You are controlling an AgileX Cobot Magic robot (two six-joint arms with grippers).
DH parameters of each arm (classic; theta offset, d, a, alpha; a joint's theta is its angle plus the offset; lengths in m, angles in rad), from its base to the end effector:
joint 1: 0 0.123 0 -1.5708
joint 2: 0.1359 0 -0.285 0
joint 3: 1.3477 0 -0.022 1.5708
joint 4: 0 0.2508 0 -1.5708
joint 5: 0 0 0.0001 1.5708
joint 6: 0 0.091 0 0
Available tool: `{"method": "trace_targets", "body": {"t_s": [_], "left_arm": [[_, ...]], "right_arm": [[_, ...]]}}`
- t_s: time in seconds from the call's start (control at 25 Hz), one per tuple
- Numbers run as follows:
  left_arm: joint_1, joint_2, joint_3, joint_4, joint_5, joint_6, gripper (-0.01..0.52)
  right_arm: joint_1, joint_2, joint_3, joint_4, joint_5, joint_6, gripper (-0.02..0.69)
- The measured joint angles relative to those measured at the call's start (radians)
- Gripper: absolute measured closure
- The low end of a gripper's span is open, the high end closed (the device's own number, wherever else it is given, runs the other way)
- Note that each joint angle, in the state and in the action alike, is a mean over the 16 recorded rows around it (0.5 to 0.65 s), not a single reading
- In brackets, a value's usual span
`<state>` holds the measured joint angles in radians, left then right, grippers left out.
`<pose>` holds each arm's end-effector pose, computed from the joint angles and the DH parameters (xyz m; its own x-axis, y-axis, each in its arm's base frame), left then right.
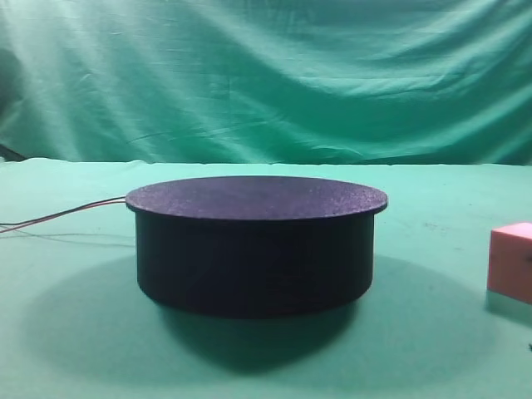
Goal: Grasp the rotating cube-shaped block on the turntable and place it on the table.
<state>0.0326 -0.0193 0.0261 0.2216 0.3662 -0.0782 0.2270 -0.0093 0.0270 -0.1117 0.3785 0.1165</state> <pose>0.0521 0.0089 0.1733 -0.2856 0.1191 -0.9509 -0.0720 0.9868 0.1452 0.0521 0.0082 0.1708 -0.2967 -0.0556 -0.9534 -0.1829 0.9831 -0.0004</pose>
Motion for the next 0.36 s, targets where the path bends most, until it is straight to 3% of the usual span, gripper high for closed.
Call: {"method": "trace_targets", "body": {"t_s": [0.36], "left_arm": [[0.0, 0.0, 0.0, 0.0, 0.0, 0.0, 0.514]], "right_arm": [[0.0, 0.0, 0.0, 0.0, 0.0, 0.0, 0.615]]}}
